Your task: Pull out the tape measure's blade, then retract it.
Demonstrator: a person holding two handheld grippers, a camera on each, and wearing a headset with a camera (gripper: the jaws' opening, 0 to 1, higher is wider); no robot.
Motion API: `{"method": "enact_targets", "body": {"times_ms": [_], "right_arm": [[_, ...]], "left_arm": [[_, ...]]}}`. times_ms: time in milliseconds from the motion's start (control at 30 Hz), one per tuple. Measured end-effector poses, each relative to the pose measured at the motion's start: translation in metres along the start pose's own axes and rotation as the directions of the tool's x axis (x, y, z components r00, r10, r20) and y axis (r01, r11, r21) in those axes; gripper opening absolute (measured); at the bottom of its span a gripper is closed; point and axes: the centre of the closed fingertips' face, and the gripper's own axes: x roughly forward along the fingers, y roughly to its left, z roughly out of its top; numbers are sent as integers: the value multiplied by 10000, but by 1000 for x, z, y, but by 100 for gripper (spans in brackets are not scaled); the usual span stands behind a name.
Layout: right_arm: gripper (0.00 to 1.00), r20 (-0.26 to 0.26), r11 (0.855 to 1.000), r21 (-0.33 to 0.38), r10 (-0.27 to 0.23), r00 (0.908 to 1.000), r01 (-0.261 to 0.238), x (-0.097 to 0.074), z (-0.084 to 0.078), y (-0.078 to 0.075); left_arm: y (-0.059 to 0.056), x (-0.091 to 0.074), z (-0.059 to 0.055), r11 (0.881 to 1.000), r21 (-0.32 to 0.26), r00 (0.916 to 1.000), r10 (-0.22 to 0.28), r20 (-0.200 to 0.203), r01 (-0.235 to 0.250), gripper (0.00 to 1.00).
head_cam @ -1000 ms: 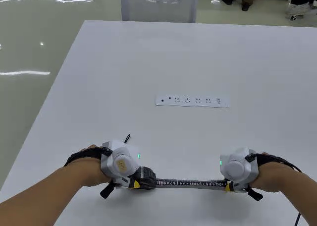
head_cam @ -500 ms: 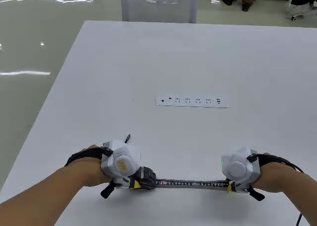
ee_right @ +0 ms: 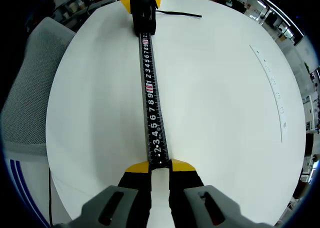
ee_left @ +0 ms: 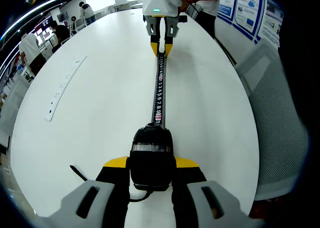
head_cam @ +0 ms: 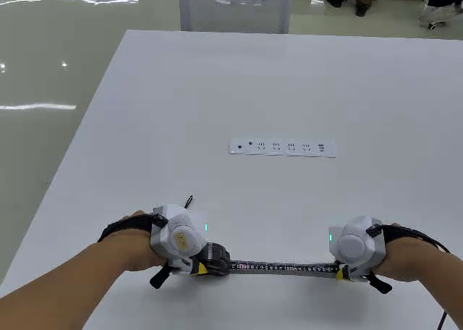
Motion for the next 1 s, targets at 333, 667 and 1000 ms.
{"method": "enact_targets", "body": {"times_ms": [333,667,1000], "right_arm": [[11,0,10000,48,1,10000,-1,1,-2,-1],[12,26,9999,-106,-93,10000,94,2,-3,-2],[14,237,9983,-572,-63,9997,76,-2,0,4]], "left_arm": [[0,0,0,10000,18,10000,3,-5,-3,27],[-2,-3,3,10000,-68,9999,-16,144,17,27],[-2,-2,2,10000,23,9999,-56,105,56,27]]}}
